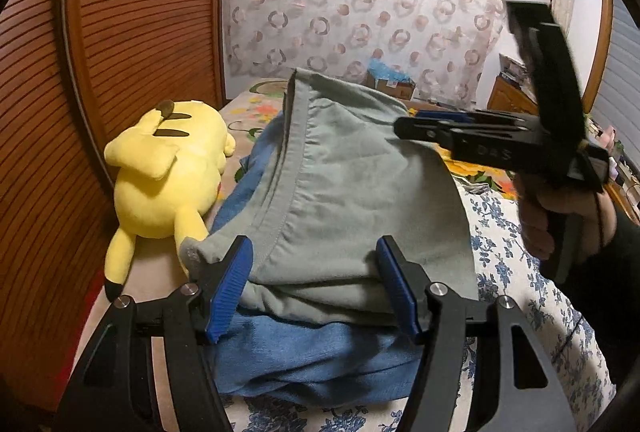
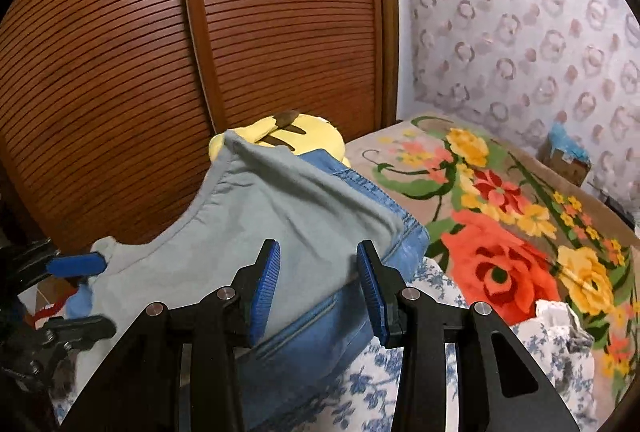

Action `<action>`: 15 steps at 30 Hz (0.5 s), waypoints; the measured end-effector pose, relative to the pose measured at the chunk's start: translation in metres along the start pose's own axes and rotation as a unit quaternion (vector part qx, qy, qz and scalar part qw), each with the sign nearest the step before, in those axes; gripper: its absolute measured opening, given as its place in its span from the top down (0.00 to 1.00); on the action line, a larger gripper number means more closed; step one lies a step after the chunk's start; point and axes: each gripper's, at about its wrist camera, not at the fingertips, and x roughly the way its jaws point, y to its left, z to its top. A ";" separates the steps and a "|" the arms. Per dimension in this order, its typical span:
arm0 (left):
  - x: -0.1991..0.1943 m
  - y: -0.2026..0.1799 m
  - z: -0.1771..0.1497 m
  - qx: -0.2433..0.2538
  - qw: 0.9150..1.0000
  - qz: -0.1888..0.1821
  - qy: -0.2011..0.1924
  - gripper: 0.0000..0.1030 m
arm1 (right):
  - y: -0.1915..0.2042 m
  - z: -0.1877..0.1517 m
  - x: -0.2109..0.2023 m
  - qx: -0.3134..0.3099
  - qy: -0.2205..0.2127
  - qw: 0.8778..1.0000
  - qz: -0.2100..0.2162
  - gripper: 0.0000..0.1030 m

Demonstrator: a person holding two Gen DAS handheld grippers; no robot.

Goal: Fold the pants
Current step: 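Lower the grey-green pants onto the folded denim with both grippers, then open both grippers and withdraw from the stacked pants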

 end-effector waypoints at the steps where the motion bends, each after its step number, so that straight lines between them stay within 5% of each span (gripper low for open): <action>1: -0.002 0.000 0.001 0.001 1.000 0.004 -0.002 0.37 | 0.003 -0.004 -0.005 0.002 -0.003 1.000 0.001 0.60; 15: -0.028 -0.004 -0.005 0.008 1.000 0.007 -0.003 0.37 | 0.036 -0.035 -0.064 0.017 -0.027 0.999 -0.006 0.59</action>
